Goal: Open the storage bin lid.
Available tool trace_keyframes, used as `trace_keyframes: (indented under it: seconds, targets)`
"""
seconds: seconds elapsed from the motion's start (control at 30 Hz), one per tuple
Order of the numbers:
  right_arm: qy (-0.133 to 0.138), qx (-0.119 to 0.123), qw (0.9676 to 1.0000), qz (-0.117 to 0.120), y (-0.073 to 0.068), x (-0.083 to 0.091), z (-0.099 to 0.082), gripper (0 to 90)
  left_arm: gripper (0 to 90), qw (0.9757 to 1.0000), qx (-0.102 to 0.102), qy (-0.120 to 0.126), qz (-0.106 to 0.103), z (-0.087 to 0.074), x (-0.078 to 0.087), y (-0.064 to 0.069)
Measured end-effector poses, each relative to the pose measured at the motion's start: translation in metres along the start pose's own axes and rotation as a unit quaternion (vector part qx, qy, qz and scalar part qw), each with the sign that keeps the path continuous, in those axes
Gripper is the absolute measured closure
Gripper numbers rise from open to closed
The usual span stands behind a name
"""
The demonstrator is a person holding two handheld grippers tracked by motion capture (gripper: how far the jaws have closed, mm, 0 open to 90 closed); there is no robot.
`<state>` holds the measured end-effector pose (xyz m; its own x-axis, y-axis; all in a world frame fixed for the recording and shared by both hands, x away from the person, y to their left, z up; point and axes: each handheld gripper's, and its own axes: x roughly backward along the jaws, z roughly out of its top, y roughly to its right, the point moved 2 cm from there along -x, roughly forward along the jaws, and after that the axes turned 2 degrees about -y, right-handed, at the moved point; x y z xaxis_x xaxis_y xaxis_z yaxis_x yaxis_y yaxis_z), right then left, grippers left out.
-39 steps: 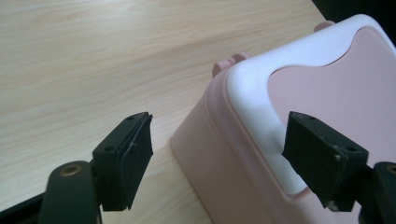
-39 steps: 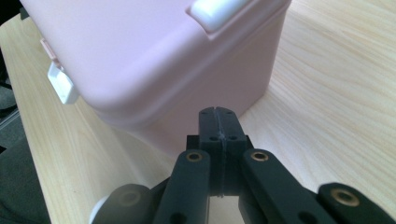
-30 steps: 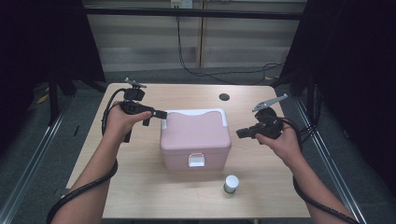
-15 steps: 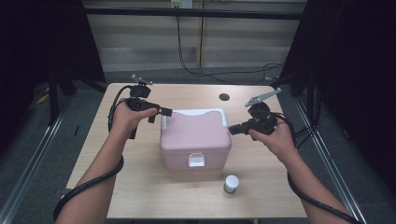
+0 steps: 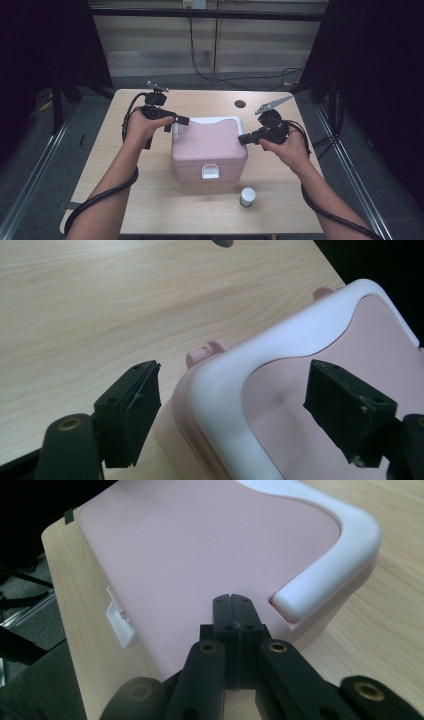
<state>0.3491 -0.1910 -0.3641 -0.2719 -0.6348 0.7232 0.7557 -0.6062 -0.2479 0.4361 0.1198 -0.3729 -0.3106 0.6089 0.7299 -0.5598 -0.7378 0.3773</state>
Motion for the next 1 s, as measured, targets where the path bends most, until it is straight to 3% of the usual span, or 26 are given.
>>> trace_keyframes:
  seconds: [0.5, 0.63, 1.0]
  targets:
    - [-0.005, 0.004, 1.0000, -0.001, -0.004, -0.005, 0.004, 90.0, 24.2, 0.9999, 0.001, -0.010, -0.006, -0.006, -0.005, 0.002]
    - [-0.009, 0.004, 0.9999, -0.005, -0.006, -0.006, 0.005, 90.0, 24.1, 0.9999, -0.007, -0.015, 0.000, -0.006, -0.004, 0.003]
    - [-0.012, -0.001, 0.9999, -0.003, -0.010, -0.010, 0.007, 90.0, 26.6, 0.9997, -0.022, -0.007, 0.002, -0.002, 0.013, 0.015]
